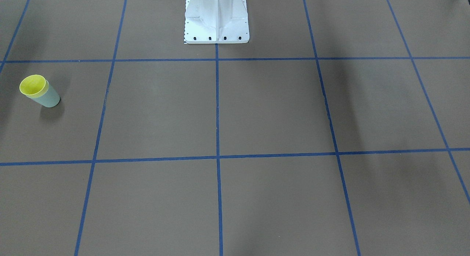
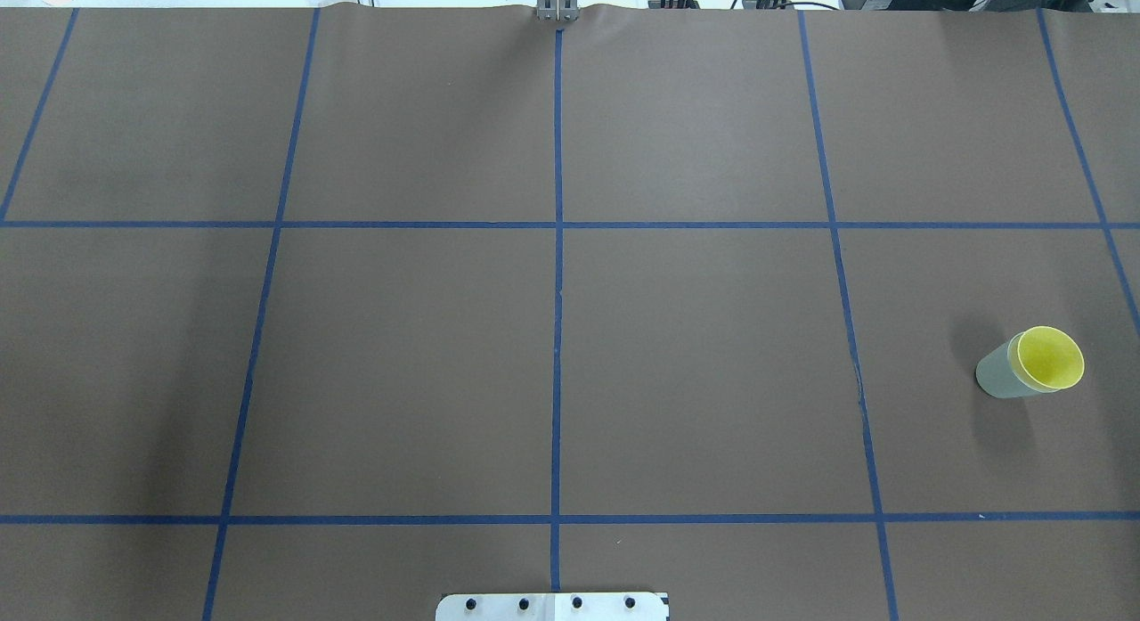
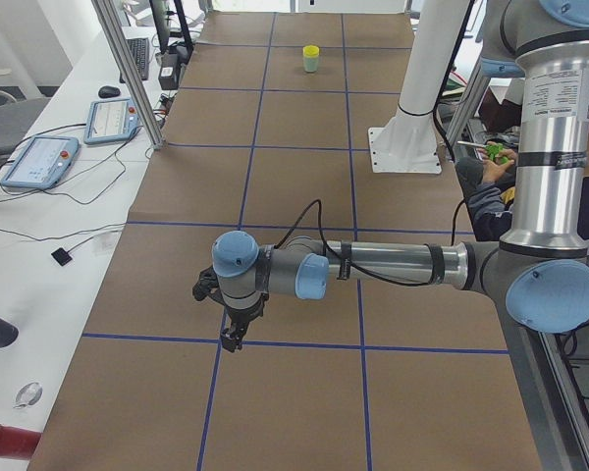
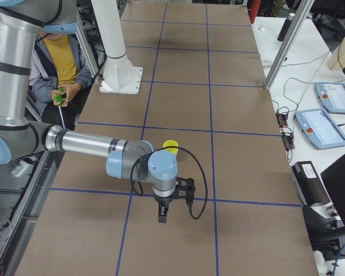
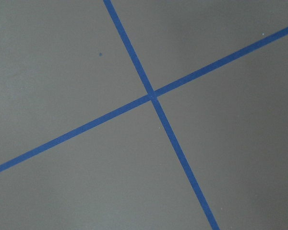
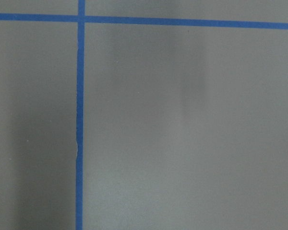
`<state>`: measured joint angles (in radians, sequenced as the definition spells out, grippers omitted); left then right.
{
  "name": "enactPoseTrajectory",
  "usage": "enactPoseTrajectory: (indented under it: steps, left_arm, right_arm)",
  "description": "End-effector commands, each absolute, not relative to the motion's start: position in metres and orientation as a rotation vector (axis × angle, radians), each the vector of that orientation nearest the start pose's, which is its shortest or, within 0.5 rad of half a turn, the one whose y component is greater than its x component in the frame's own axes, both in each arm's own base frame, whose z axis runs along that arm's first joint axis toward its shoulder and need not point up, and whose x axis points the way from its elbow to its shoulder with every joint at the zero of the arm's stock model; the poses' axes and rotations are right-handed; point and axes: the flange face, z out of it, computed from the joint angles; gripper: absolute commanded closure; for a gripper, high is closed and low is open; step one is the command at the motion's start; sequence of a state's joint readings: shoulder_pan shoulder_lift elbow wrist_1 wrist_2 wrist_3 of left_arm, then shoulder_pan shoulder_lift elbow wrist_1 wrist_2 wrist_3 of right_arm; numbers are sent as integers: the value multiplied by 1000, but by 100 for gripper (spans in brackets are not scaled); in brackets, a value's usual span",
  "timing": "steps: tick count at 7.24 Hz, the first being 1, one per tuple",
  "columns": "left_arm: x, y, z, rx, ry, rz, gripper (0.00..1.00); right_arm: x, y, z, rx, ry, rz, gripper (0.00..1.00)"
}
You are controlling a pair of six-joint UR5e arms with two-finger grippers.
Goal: Transfer and stack yellow cup on green cup
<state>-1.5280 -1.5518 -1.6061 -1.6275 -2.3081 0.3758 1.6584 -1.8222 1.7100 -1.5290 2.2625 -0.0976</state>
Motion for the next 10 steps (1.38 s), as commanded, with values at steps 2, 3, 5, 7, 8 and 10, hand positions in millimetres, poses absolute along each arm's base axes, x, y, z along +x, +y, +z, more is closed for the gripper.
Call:
enactPoseTrajectory:
  steps: [2, 3, 5, 7, 8, 10]
  left_arm:
    - [-57, -475, 659, 140, 737, 414, 0]
    - [-57, -475, 658, 111, 741, 337, 0]
    - [-56, -468, 658, 29, 772, 133, 0]
    - [-57, -468, 655, 31, 773, 112, 0]
    - [-55, -469, 652, 40, 780, 120, 0]
    - [-56, -468, 659, 25, 778, 105, 0]
  right_arm:
    - [102, -369, 705, -1, -696, 15, 0]
    - [102, -369, 705, -1, -696, 15, 0]
    - [102, -370, 703, 3, -697, 14, 0]
    - [102, -371, 703, 21, -696, 8, 0]
    - [102, -371, 702, 25, -695, 7, 0]
    - [102, -371, 702, 27, -695, 6, 0]
